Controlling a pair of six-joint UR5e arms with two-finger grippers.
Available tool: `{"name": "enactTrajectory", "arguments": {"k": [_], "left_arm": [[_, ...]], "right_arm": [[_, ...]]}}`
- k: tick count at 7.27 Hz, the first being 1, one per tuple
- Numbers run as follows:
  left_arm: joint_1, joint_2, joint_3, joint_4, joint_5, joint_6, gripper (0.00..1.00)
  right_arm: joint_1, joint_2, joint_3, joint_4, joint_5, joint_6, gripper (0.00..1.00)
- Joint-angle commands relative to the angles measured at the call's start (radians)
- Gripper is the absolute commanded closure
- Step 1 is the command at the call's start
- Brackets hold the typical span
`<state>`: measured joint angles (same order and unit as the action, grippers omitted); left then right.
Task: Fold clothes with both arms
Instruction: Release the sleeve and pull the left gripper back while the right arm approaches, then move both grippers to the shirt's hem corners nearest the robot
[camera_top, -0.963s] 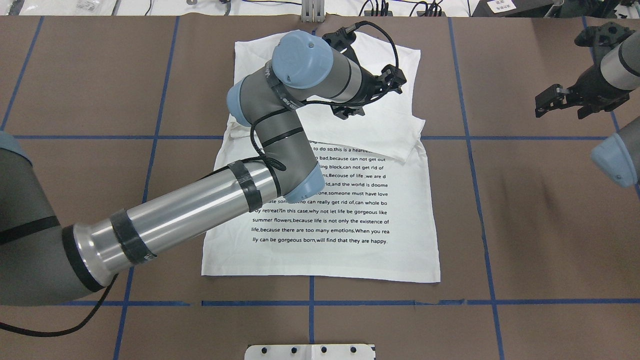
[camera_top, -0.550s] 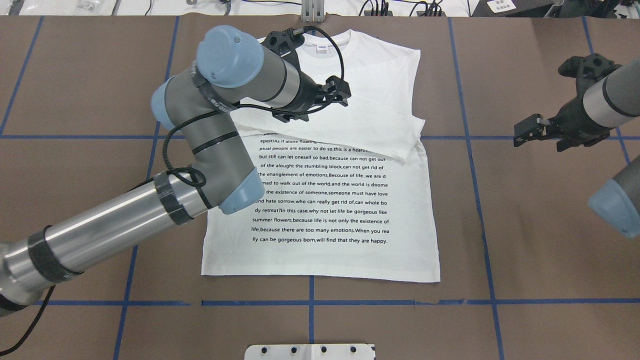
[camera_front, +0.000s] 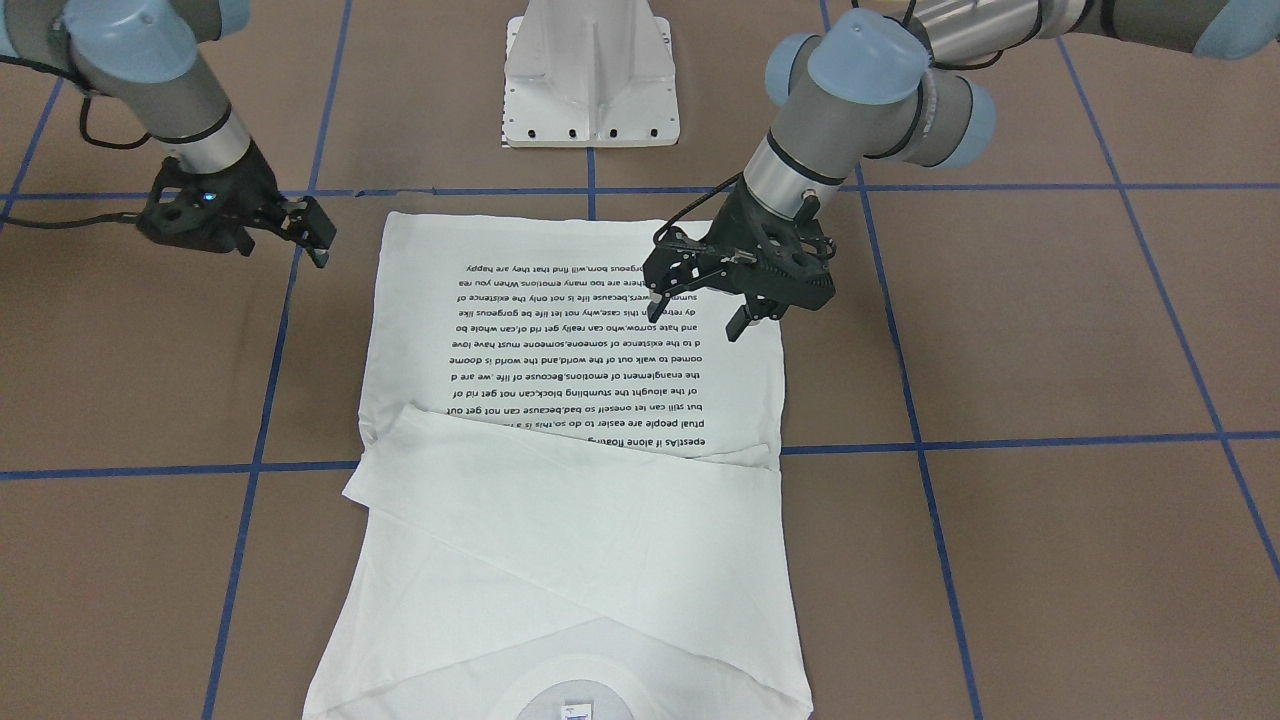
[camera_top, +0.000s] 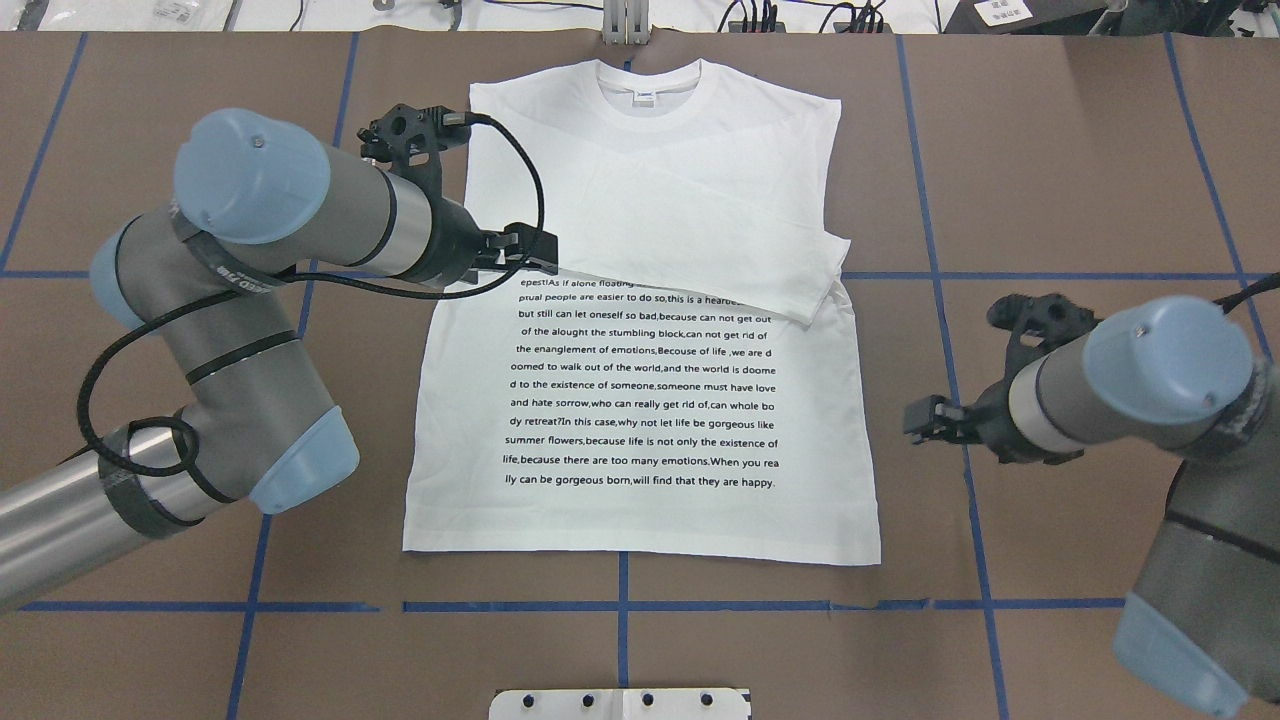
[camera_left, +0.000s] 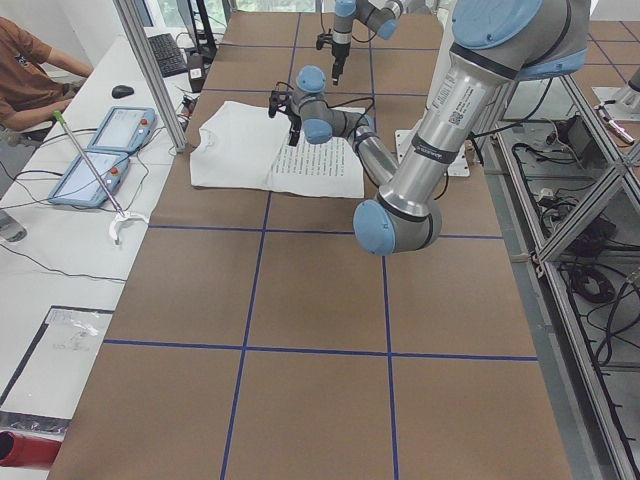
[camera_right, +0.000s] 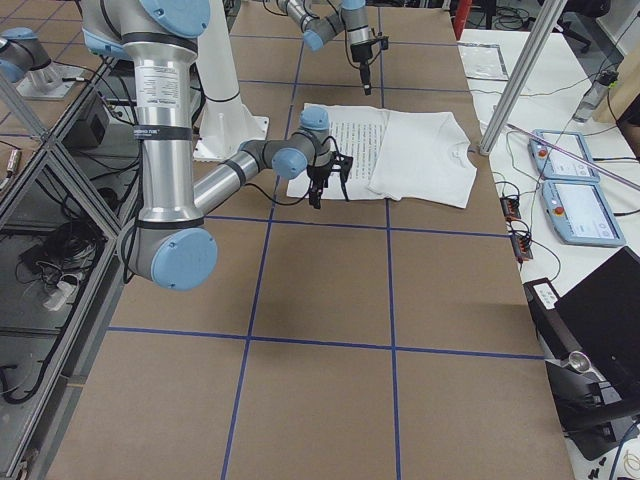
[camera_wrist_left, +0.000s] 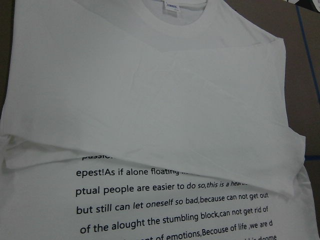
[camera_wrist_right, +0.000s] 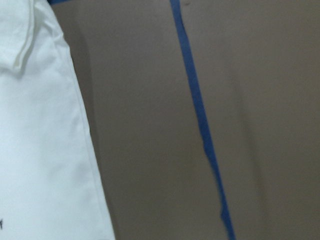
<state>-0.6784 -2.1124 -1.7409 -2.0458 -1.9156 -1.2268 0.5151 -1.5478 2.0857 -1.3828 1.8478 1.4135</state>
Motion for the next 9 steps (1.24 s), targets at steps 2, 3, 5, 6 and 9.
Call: {"name": "enactTrajectory", "arguments": {"k": [2, 3, 5, 6, 9], "left_arm": [[0.000, 0.086, -0.043, -0.007, 0.006, 0.079, 0.00], [-0.001, 0.086, -0.058, -0.005, 0.006, 0.092, 0.00], [-0.001, 0.089, -0.058, -0.005, 0.004, 0.101, 0.00], [0.000, 0.091, -0.058, -0.005, 0.004, 0.098, 0.00], [0.000, 0.089, -0.057, -0.007, 0.001, 0.096, 0.00]], "right_arm": [[-0.236, 0.050, 0.010, -0.025, -0.108, 0.075, 0.03], [-0.237, 0.093, -0.025, -0.059, -0.105, 0.062, 0.04], [-0.225, 0.112, -0.055, -0.076, -0.110, -0.017, 0.06], [-0.218, 0.110, -0.059, -0.075, -0.107, -0.031, 0.07], [-0.210, 0.112, -0.072, -0.074, -0.084, -0.041, 0.14]]}}
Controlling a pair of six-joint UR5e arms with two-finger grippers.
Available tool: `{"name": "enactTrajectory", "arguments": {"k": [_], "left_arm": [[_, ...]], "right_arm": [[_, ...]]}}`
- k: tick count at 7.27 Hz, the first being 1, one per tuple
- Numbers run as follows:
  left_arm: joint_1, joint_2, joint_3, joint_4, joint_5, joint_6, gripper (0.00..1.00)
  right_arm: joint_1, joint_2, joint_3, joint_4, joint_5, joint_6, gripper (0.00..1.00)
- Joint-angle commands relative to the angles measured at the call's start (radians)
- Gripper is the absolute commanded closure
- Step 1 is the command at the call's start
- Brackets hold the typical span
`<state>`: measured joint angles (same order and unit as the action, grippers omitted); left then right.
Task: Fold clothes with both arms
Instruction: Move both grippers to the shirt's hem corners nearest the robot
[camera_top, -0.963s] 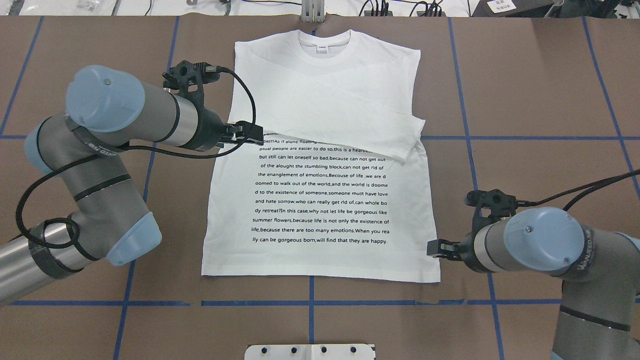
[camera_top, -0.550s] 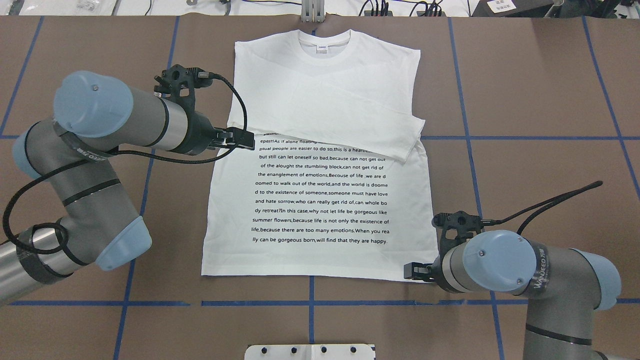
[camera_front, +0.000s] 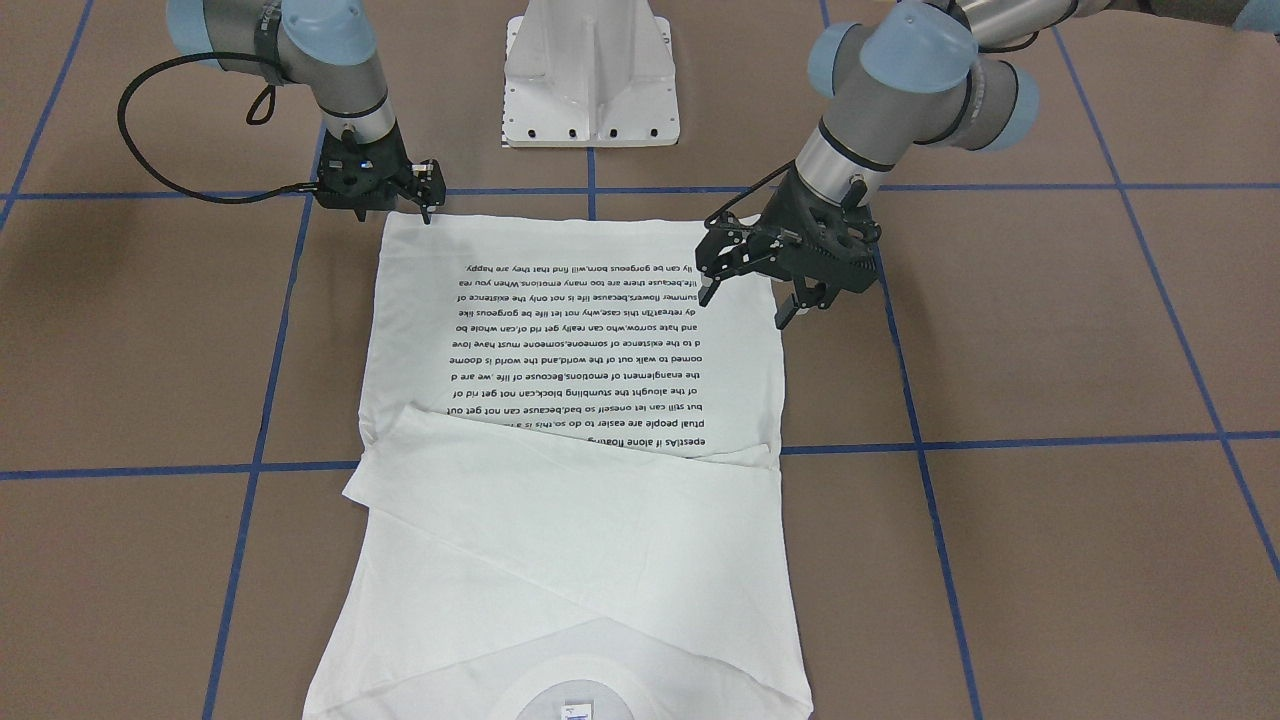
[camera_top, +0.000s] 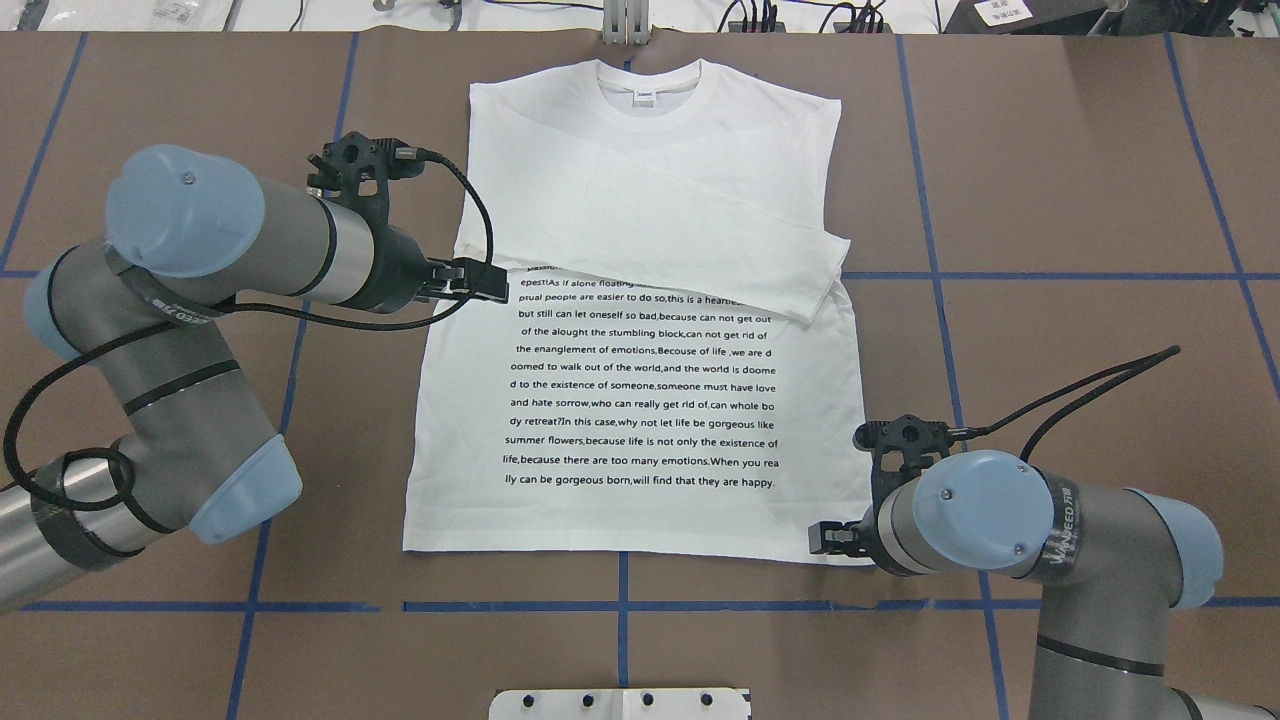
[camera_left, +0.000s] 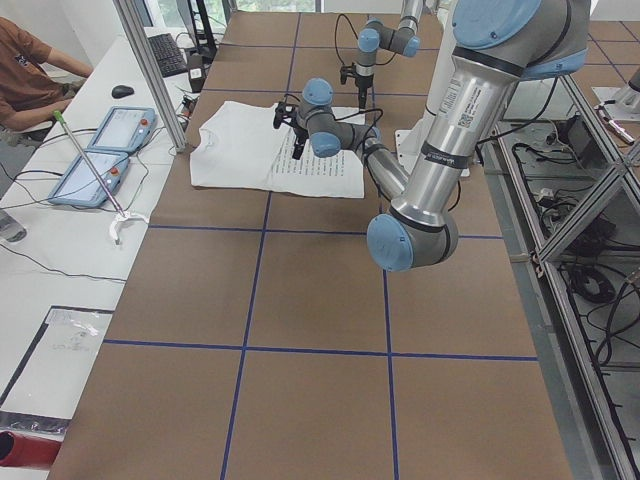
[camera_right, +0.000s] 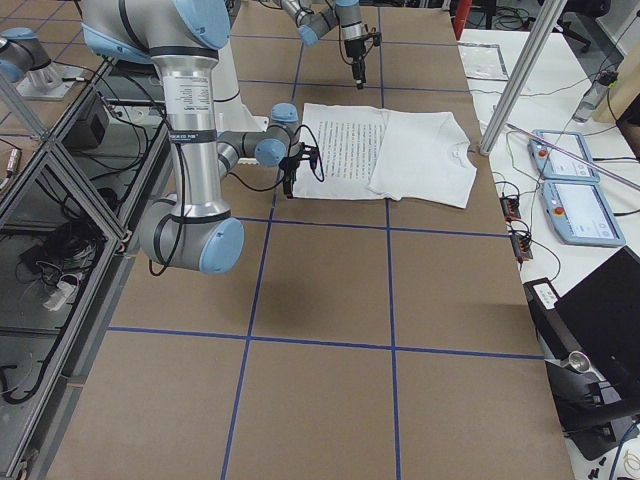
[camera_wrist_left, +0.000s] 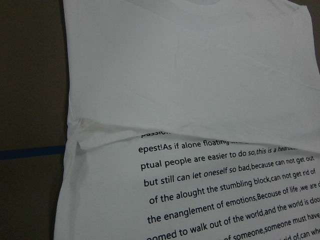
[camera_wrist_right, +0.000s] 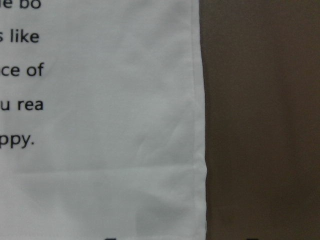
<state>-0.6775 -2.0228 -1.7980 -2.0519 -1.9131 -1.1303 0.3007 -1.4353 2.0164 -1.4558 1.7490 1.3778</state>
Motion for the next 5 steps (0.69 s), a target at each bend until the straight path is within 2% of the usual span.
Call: {"name": "enactTrajectory", "arguments": {"k": [1, 4, 5], "left_arm": [[0.001, -0.001, 0.000, -0.001, -0.001, 0.000, 0.00], [0.000, 0.001, 0.003, -0.001, -0.001, 0.003, 0.00], [0.000, -0.001, 0.003, -0.001, -0.001, 0.003, 0.00]], "right_arm": [[0.008, -0.001, -0.004, -0.001, 0.023, -0.005, 0.17], [0.008, 0.001, -0.022, -0.001, 0.029, -0.005, 0.22], [0.008, 0.001, -0.021, -0.001, 0.030, -0.003, 0.30]]}}
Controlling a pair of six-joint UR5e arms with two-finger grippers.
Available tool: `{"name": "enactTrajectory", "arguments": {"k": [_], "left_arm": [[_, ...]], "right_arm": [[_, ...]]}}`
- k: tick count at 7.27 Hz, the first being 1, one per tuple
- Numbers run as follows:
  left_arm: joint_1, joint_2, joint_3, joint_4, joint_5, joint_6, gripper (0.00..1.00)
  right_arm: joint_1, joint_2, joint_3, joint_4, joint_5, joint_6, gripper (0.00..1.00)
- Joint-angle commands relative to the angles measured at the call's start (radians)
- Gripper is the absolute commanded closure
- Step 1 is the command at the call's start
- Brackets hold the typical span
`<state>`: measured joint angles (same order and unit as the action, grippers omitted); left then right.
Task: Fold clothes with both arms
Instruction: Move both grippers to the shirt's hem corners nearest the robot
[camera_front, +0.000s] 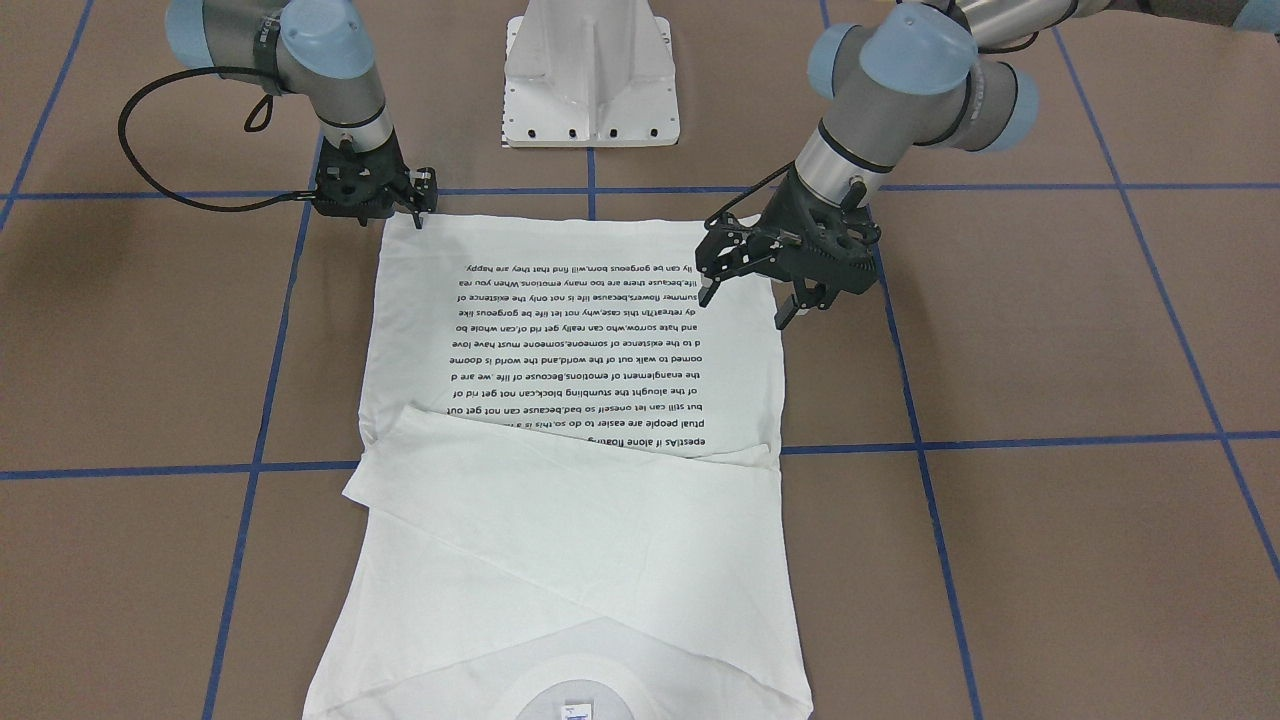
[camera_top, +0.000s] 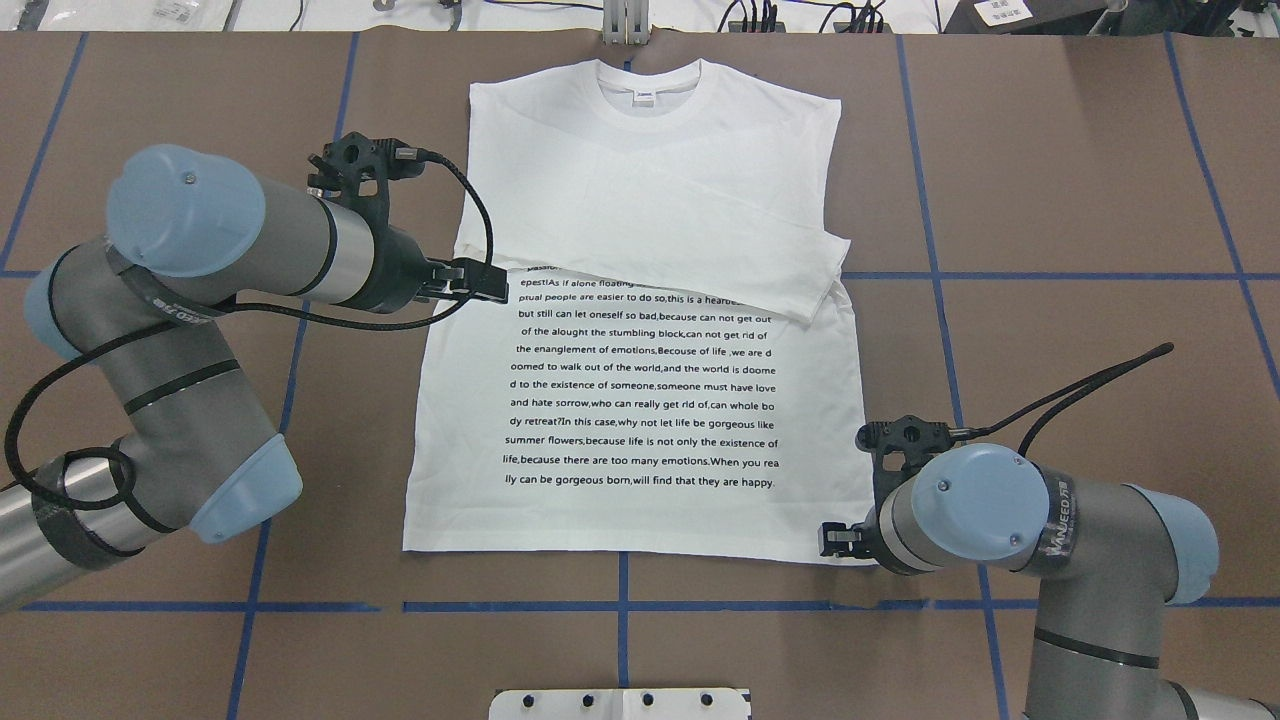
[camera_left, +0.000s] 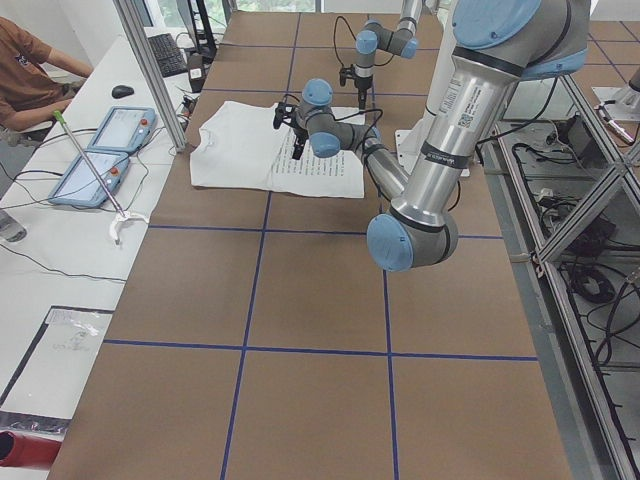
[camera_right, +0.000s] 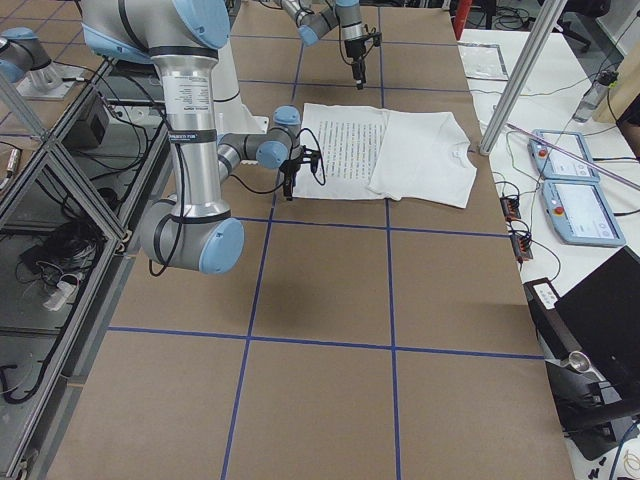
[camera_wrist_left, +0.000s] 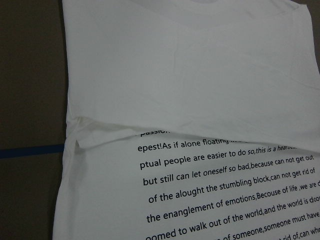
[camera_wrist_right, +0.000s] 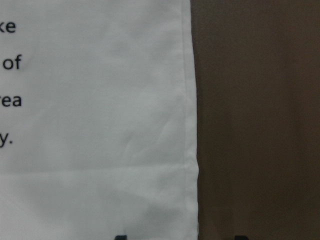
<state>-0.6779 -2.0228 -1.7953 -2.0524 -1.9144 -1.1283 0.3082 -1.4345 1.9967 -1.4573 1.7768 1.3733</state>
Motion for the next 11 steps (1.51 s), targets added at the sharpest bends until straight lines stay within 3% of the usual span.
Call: {"name": "enactTrajectory", "arguments": {"k": [1, 3, 5, 7, 10, 11], "left_arm": [[0.000, 0.001, 0.002, 0.000, 0.000, 0.001, 0.00], [0.000, 0.001, 0.002, 0.000, 0.002, 0.001, 0.00], [0.000, 0.000, 0.002, 0.000, 0.002, 0.002, 0.00], [0.001, 0.000, 0.004, 0.000, 0.002, 0.001, 0.00], [0.001, 0.006, 0.010, 0.014, -0.002, -0.016, 0.00], [0.011, 0.054, -0.007, 0.044, -0.003, -0.069, 0.00]], "right_arm": [[0.000, 0.000, -0.002, 0.000, 0.001, 0.000, 0.43], [0.000, 0.005, -0.002, 0.002, 0.003, 0.000, 0.74], [0.000, 0.006, -0.002, 0.000, 0.004, 0.000, 0.90], [0.003, 0.006, 0.004, 0.000, 0.004, 0.000, 1.00], [0.023, 0.006, 0.069, 0.008, -0.003, 0.015, 1.00], [0.038, 0.008, 0.089, 0.014, -0.010, 0.018, 1.00]]}}
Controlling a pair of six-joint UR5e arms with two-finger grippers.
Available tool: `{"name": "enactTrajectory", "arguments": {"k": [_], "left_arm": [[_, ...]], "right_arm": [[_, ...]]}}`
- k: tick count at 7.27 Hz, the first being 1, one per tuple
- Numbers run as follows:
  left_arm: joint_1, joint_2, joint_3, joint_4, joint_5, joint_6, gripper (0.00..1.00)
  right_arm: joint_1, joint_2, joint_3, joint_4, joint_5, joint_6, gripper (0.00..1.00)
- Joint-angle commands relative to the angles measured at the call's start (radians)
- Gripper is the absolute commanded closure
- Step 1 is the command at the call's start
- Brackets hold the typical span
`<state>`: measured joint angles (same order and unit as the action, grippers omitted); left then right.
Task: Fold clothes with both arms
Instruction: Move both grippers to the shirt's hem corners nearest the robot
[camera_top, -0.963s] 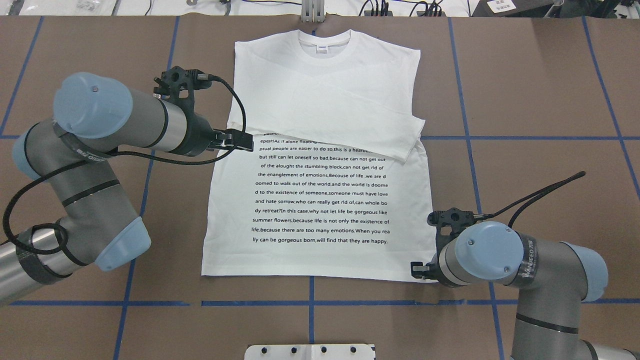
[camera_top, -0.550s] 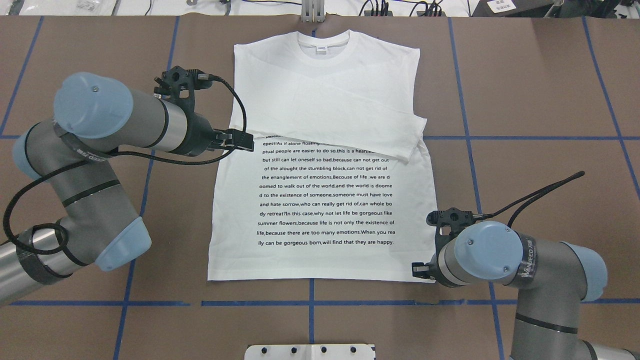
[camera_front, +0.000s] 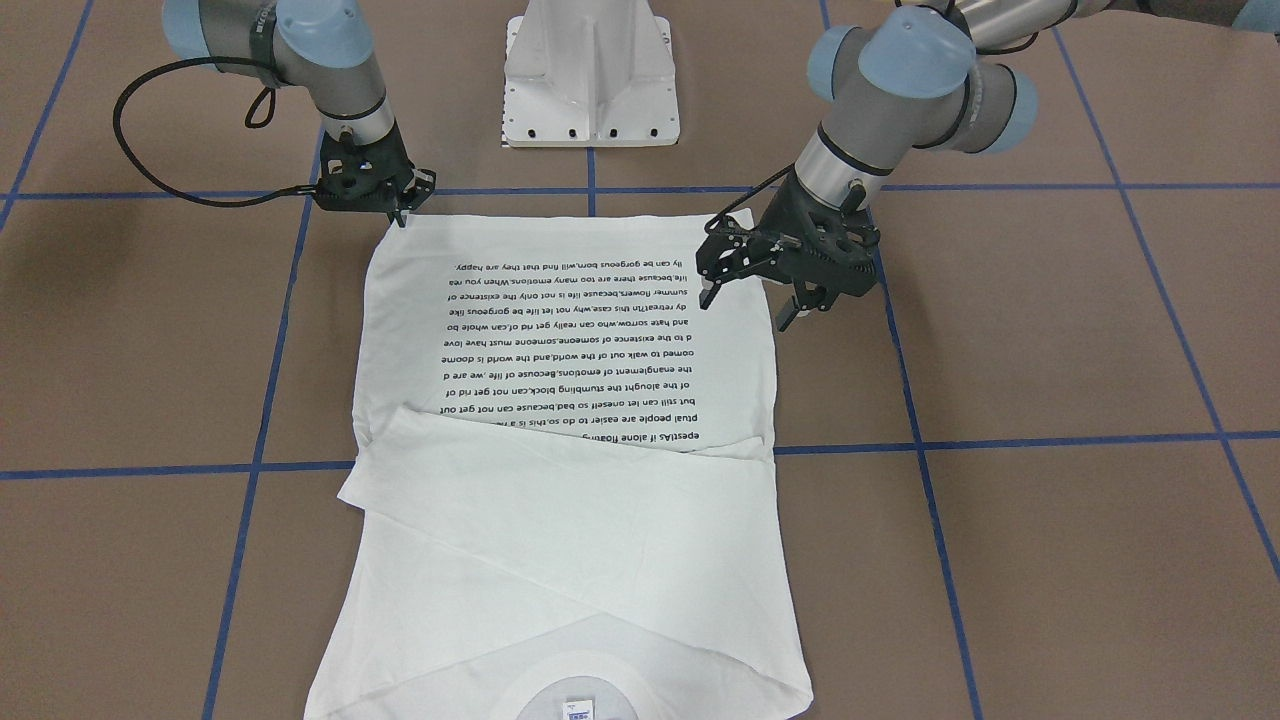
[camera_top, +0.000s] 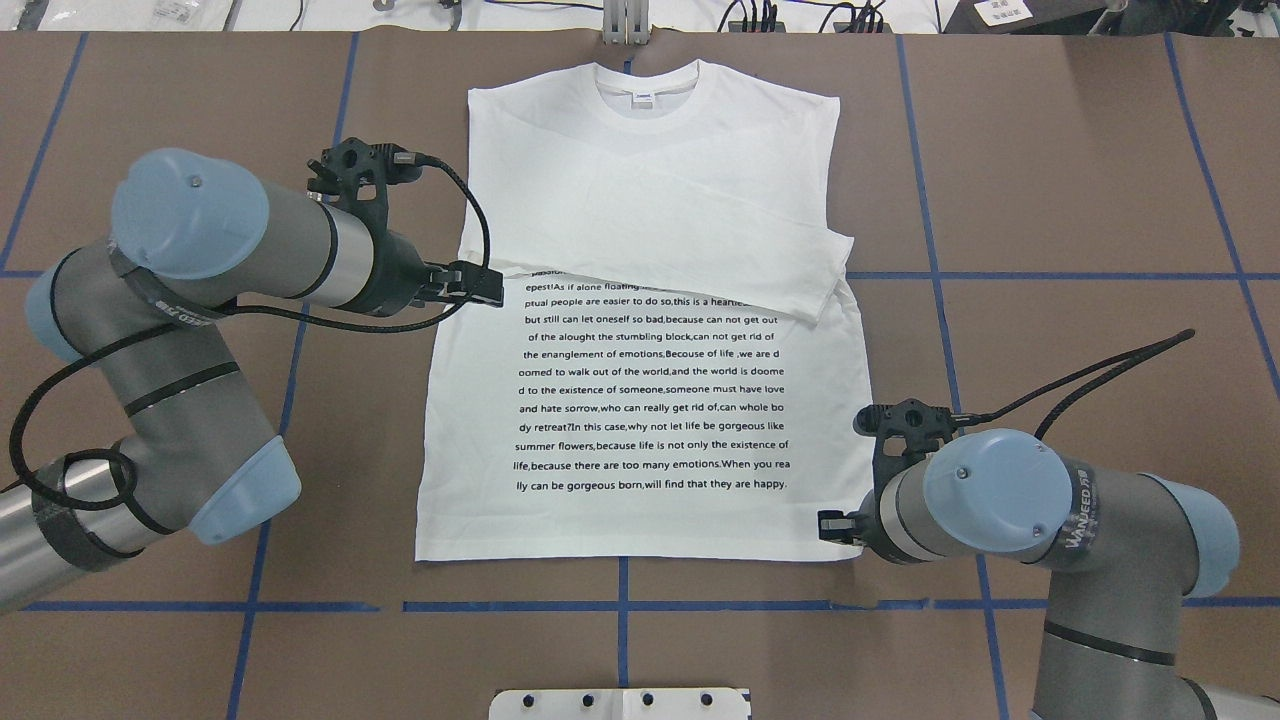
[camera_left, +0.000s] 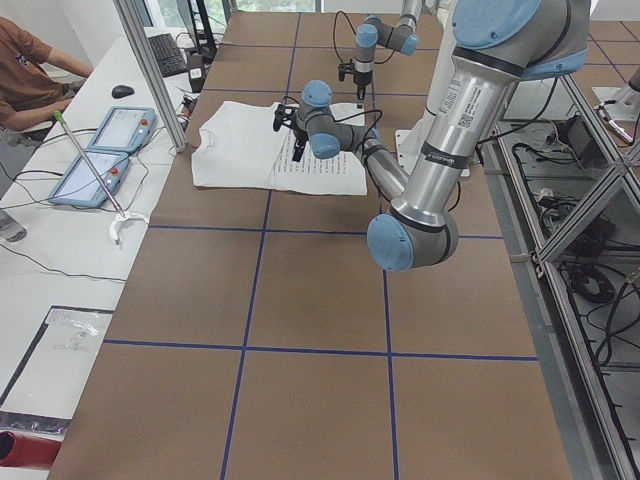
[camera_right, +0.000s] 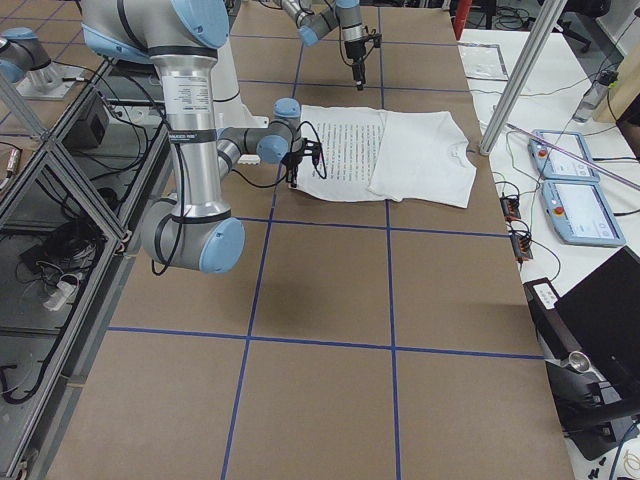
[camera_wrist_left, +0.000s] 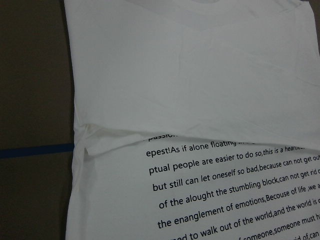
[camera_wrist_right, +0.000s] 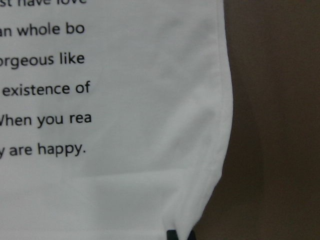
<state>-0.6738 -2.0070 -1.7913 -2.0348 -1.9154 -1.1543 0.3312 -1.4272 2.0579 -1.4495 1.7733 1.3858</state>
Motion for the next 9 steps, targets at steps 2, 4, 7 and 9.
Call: {"name": "enactTrajectory", "arguments": {"k": [2, 4, 7, 9], "left_arm": [[0.083, 0.152, -0.081, 0.031, 0.007, -0.129, 0.00], [0.220, 0.175, -0.097, 0.036, 0.108, -0.307, 0.03], [0.354, 0.151, -0.106, 0.180, 0.223, -0.404, 0.09], [0.367, 0.151, -0.149, 0.235, 0.223, -0.406, 0.12]], "right_arm": [[0.072, 0.046, 0.034, 0.008, 0.004, 0.026, 1.00], [0.094, 0.047, 0.038, 0.009, 0.005, 0.026, 1.00], [0.109, 0.047, 0.048, 0.009, 0.008, 0.024, 1.00], [0.115, 0.045, 0.047, 0.008, 0.006, 0.021, 1.00]]}}
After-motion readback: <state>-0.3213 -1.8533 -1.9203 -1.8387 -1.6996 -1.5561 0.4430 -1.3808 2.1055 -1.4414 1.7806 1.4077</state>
